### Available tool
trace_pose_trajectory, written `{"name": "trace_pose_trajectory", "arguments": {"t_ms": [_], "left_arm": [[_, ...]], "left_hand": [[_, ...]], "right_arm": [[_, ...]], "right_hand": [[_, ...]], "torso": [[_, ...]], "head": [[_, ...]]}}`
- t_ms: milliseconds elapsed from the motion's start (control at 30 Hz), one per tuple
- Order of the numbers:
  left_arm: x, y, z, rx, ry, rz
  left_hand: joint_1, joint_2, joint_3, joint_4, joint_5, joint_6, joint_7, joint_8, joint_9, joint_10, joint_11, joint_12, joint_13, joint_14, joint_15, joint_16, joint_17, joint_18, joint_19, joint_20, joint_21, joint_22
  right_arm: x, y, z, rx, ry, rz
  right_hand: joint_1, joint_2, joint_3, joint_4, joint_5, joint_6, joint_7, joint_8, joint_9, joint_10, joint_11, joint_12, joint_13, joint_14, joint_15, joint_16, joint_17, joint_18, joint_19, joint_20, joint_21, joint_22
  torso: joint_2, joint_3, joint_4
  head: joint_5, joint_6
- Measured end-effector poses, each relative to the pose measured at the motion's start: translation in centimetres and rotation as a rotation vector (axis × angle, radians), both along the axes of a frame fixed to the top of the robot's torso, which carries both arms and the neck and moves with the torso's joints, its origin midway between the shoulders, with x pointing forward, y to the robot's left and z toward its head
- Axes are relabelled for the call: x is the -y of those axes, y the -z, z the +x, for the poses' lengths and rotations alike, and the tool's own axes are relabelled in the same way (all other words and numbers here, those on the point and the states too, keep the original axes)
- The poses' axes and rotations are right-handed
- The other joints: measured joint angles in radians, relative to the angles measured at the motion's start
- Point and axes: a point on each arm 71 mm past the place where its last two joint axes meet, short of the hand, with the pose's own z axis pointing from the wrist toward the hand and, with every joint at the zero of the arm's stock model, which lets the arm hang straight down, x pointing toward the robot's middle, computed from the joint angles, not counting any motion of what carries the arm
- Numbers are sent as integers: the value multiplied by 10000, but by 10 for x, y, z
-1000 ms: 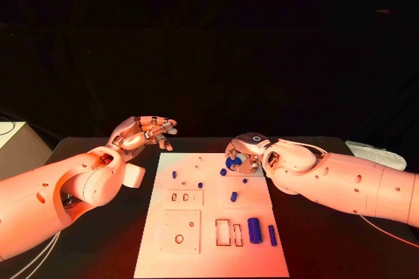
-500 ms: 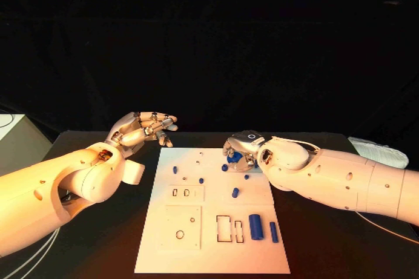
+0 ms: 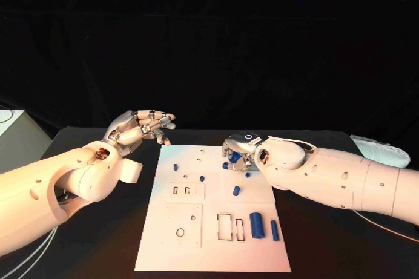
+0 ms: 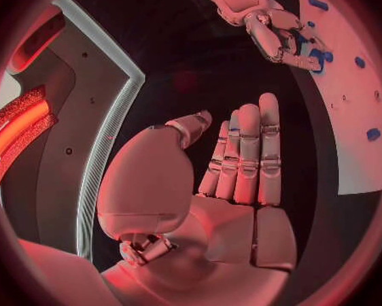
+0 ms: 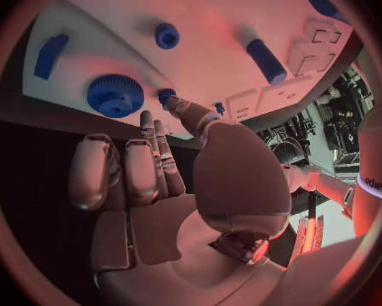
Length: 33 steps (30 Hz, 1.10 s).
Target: Assemble the parts on the task board
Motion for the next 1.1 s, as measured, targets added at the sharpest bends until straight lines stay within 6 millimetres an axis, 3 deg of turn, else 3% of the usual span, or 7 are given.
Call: {"name": "trace_pose_trajectory", "arguments": {"t_ms": [1100], "left_arm": [[-3, -1, 0, -10, -49, 62]], "left_hand": [[0, 0, 0, -1, 0, 1, 0, 0, 20, -38, 37, 0, 8, 0, 0, 39, 22, -1, -35, 36, -2, 11]], "right_arm": [[-7, 5, -2, -226, -143, -178]], "right_hand": [[130, 132, 250, 248, 93, 381, -55, 197, 223, 274, -48, 41, 133, -1, 0, 134, 22, 2, 33, -34, 157, 184]], "torso": [[89, -40, 35]], "head": [[-21, -114]]}}
